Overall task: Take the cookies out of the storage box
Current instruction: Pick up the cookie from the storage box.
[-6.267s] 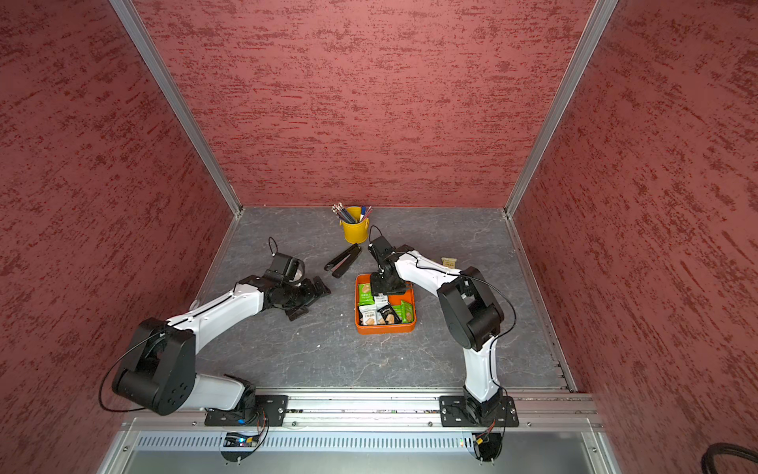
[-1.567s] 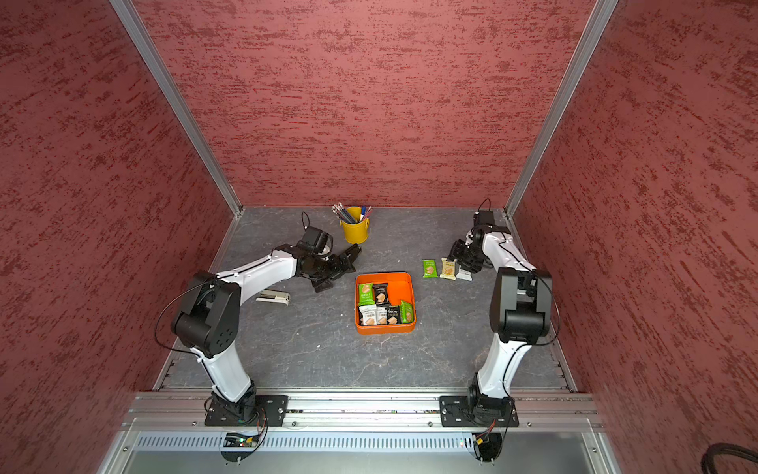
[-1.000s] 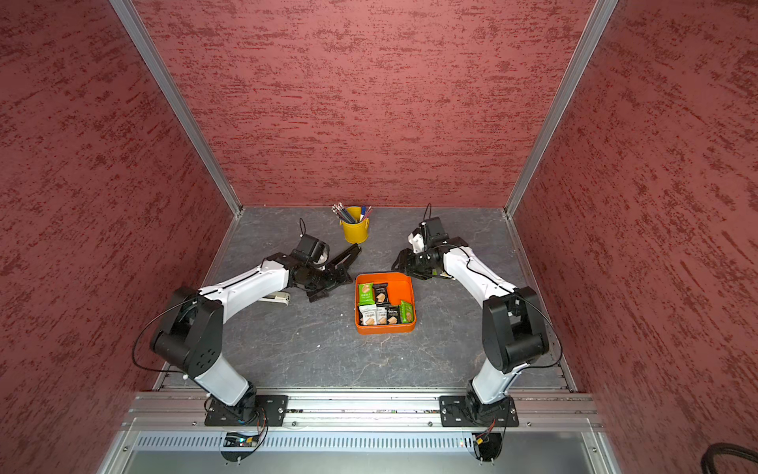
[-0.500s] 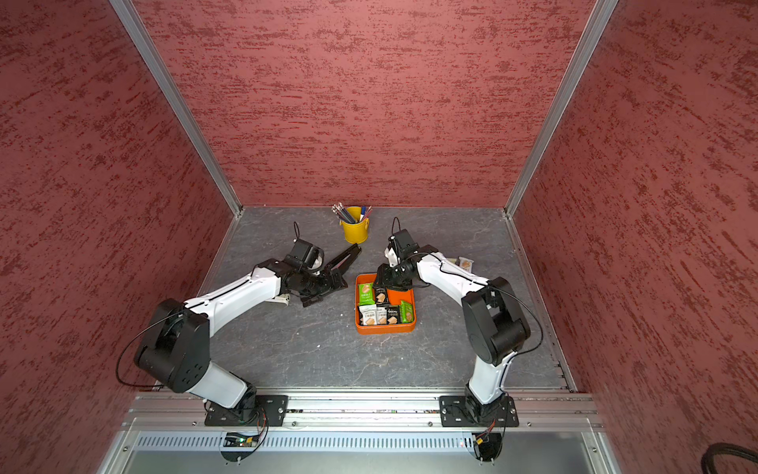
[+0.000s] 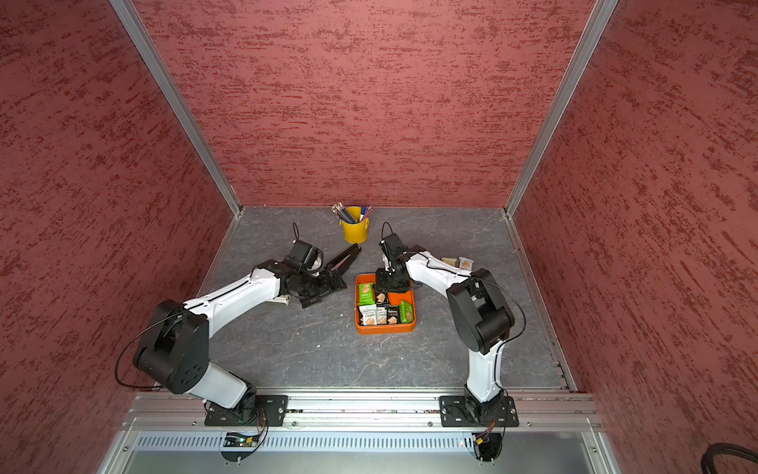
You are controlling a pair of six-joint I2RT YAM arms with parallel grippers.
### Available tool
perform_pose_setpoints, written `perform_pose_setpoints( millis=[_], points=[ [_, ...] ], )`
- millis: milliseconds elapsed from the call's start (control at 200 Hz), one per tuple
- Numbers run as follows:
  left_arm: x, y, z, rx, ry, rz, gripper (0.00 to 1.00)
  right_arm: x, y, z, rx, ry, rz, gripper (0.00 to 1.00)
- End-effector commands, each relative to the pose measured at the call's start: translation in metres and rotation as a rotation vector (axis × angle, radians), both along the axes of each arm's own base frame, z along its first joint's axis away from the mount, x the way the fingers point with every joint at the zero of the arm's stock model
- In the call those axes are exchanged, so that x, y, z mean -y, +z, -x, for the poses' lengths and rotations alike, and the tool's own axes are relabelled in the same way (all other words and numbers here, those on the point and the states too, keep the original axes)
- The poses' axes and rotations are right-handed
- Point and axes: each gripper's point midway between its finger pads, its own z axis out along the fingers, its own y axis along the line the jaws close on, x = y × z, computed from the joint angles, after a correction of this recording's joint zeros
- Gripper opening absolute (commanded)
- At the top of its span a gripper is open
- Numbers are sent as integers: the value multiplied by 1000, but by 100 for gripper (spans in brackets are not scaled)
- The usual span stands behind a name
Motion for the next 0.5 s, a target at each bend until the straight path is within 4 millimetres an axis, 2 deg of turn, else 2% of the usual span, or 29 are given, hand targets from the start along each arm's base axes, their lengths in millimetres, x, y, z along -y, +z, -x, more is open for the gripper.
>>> perform_pose_setpoints(
  millis=[0,230,491],
  points=[
    [-2,5,-6,36,10,0,100,2,-6,0,7,20,70,55],
    [-5,4,-5,33,31,3,100,4,-12,0,-3,34,101,55],
    [-8,2,0,29,48,2,100,-8,-21,9,-23,68,111,55]
  ],
)
